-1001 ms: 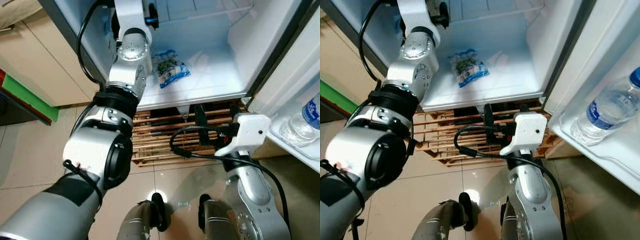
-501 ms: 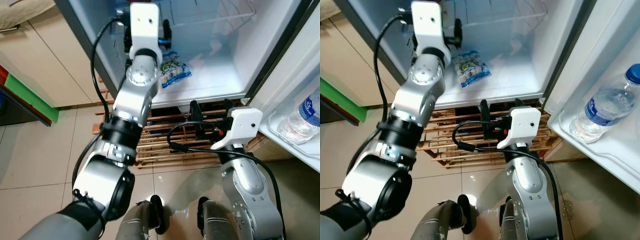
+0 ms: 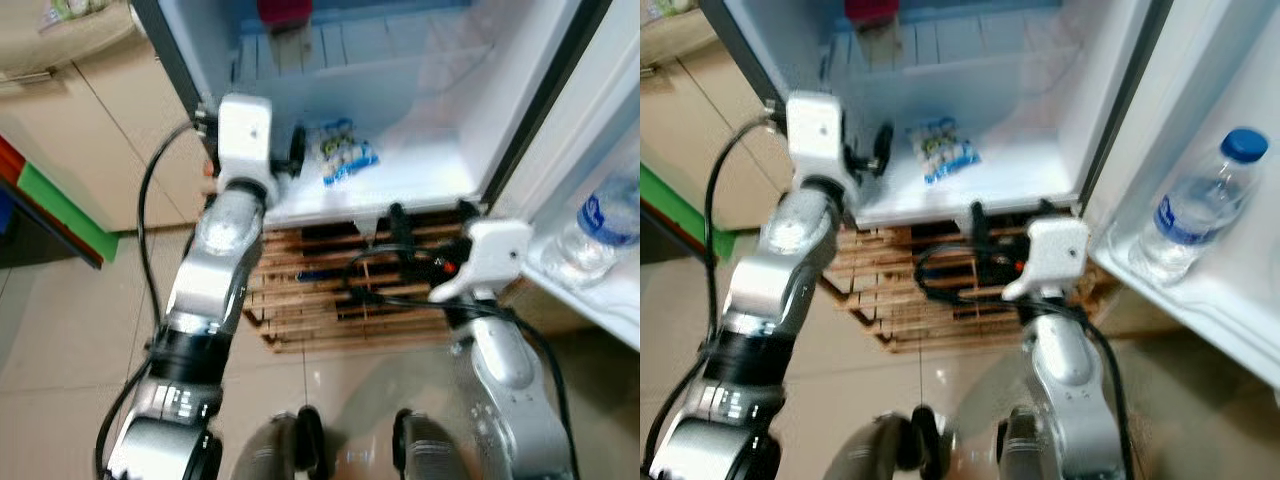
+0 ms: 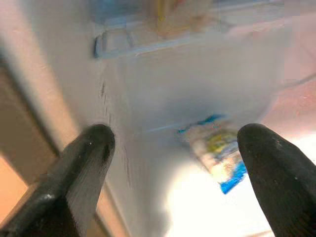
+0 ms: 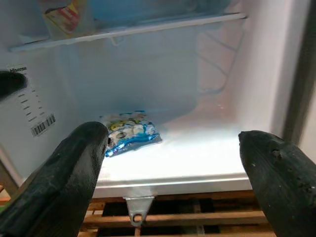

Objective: Restocking fridge

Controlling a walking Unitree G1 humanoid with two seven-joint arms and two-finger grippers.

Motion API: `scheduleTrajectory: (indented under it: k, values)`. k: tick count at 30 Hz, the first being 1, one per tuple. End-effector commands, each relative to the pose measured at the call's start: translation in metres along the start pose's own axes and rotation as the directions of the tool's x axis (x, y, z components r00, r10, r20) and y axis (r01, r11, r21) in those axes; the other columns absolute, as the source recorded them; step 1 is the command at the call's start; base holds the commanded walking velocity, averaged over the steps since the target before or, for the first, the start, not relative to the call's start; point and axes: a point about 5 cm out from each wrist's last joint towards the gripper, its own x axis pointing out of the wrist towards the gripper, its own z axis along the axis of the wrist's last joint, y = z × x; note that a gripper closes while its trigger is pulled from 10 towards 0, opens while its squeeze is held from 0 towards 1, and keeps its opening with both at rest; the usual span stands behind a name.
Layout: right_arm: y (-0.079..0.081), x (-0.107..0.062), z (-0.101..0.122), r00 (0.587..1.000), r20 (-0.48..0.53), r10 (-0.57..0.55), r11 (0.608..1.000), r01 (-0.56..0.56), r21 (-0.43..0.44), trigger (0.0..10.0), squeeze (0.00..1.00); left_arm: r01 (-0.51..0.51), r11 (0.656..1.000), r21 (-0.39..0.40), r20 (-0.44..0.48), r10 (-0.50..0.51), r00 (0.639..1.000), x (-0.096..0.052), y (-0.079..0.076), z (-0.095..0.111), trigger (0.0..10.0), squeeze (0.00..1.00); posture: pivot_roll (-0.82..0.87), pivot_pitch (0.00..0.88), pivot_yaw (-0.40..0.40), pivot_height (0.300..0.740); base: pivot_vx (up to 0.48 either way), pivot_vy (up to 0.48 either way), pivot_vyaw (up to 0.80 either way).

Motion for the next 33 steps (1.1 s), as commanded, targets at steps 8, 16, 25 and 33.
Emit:
scheduleTrajectory:
  k: [8,16,25,33]
  values:
    - [-0.028,-0.027,-0.021,0.990,-0.076,-0.115,0.992,0.111,-0.055,10.0,0.00,0.070,0.998,0.008,-0.039,-0.069,0.997,-0.071,0.025,-0.030,10.0,1.00,-0.14,0.071,0.107,0.740,0.000,0.000,0.00]
    - [-0.036,-0.035,-0.028,0.985,-0.074,-0.156,0.986,0.150,-0.074,10.0,0.00,0.077,0.995,0.061,-0.054,-0.073,0.996,-0.093,0.031,-0.046,10.0,0.00,-0.15,0.049,0.113,0.740,0.000,0.000,0.00]
    - [-0.034,0.000,-0.027,0.992,-0.037,-0.117,0.993,0.117,-0.008,10.0,0.00,-0.039,0.982,0.186,0.096,0.022,0.995,-0.062,0.034,-0.037,10.0,0.00,-0.14,0.022,0.105,0.740,0.000,0.000,0.00]
    - [-0.026,0.006,-0.031,0.996,-0.046,-0.070,0.997,0.068,-0.034,10.0,0.00,0.034,0.999,-0.010,0.029,-0.034,0.999,-0.053,0.023,-0.042,10.0,0.00,-0.13,0.026,0.090,0.740,0.046,0.038,0.00]
